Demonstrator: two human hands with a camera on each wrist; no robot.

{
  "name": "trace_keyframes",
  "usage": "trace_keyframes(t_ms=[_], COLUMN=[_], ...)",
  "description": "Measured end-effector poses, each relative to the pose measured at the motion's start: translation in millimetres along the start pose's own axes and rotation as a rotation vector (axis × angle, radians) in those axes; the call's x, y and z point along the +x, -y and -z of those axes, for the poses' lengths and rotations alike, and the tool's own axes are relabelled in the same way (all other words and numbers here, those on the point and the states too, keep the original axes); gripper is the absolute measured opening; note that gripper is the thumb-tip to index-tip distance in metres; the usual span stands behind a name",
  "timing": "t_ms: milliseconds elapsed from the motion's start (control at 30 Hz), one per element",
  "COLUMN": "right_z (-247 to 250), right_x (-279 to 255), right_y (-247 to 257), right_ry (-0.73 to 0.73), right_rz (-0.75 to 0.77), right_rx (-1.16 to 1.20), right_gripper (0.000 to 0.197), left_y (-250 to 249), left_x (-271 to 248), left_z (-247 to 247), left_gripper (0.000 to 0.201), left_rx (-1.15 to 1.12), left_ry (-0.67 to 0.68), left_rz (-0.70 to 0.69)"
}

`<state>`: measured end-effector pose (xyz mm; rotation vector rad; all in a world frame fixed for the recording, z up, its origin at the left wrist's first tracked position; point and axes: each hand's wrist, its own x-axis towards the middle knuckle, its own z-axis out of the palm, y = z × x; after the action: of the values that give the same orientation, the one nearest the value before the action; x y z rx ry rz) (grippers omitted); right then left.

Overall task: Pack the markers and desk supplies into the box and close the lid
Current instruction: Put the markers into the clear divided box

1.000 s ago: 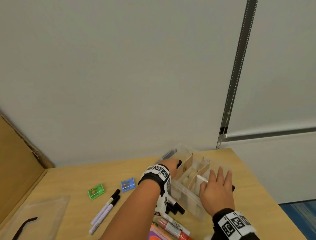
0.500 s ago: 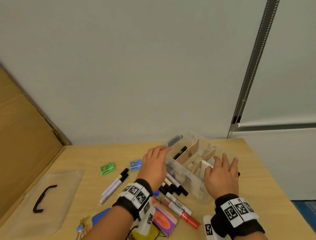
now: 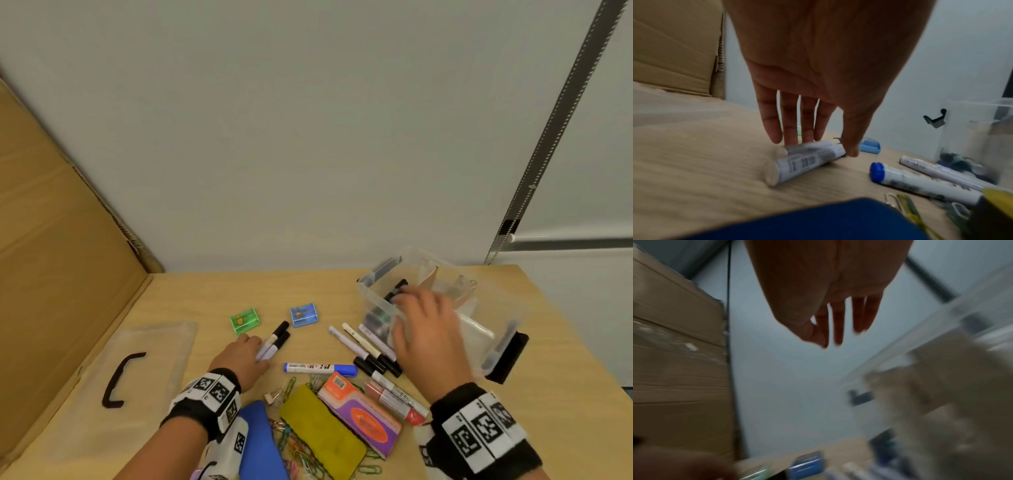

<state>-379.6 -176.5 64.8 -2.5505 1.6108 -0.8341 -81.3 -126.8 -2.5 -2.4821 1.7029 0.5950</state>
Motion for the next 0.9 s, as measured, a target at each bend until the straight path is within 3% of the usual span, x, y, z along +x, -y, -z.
trace_keyframes(t_ms=[100,233,400,567,667,800,900], right_z=[-26,-76,-119,-134,-128,-96,-59], right_x=[5,21,34,42,43,47,50], right_y=[46,82,103,109,109,102,93], right_ry=[0.29,0.695,0.937,0.953,0.95,0.7,0.411], right_rz=[0.171,0.146,0.14,0.102,0.064,-0.009,0.037], right_rx=[0.161,0.134,-0.089,-0.097,-0.055,0.235,0.331], right_gripper=[0.02,0.027,0.034,0.025,0.022,0.009,0.016], left_y=[4,13,21,26,29,35,37], left_x=[5,9,13,14,12,9,4], left_z=[0,-1,-1,-1,-1,-2,-2], left_gripper=[0.04,0.036,0.04,0.041,0.031,0.021,0.023], left_rx=[0.016,-0.025,-0.074,-0.063,-0.065,-0.106,-0.133], left_ry=[0.041,0.049,0.061,0.11,0.138,0.155,0.134], left_rz=[0.01,0.039,0.04,0.036,0.016,-0.024,-0.064])
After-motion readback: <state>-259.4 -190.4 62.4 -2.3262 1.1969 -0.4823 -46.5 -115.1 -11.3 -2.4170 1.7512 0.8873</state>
